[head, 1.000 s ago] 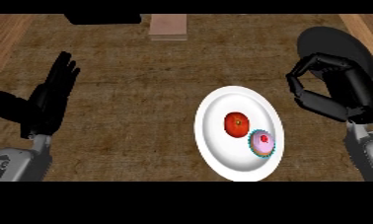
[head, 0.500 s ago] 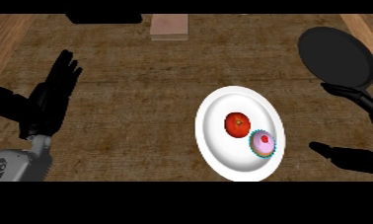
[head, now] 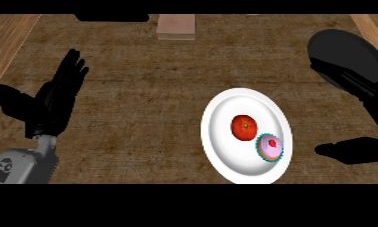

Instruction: Pick the tomato from the plate and place it in the pan

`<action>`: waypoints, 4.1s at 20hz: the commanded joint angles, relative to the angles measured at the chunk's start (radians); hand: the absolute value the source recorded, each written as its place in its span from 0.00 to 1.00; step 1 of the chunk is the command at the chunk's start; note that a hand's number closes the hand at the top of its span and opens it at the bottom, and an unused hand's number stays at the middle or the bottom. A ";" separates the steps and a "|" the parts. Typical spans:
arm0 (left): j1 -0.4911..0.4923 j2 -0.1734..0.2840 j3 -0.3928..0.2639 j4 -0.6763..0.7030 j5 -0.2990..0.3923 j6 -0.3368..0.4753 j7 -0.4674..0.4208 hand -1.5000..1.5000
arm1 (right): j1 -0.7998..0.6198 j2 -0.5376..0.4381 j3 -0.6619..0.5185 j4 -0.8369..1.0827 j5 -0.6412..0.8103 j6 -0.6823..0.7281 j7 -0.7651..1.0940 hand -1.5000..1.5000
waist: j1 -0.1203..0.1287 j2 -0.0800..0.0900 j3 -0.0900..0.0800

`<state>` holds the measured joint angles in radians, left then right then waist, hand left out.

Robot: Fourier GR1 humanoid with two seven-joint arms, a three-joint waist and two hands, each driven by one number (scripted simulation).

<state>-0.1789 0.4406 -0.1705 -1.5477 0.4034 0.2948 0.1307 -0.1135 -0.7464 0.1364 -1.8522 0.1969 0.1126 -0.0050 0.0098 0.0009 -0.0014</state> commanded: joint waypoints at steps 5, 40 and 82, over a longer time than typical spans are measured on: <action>-0.028 -0.041 -0.003 0.023 -0.049 0.030 -0.002 0.50 | -0.176 0.021 0.232 0.027 0.187 0.166 0.245 0.00 | 0.005 0.001 0.000; 0.007 -0.157 0.094 -0.063 -0.184 -0.059 0.093 0.50 | -0.291 0.444 0.409 0.079 0.608 0.631 0.642 0.00 | -0.007 -0.001 0.001; 0.071 -0.236 0.240 -0.052 -0.257 -0.226 0.057 0.50 | -0.288 0.622 0.257 0.672 0.954 0.225 0.060 1.00 | -0.003 -0.001 0.001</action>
<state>-0.1876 0.2028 0.0616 -1.5458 0.1443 0.0913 0.2123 -0.4103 -0.1200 0.4190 -1.2236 1.1425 0.3816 0.1047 0.0022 -0.0095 -0.0061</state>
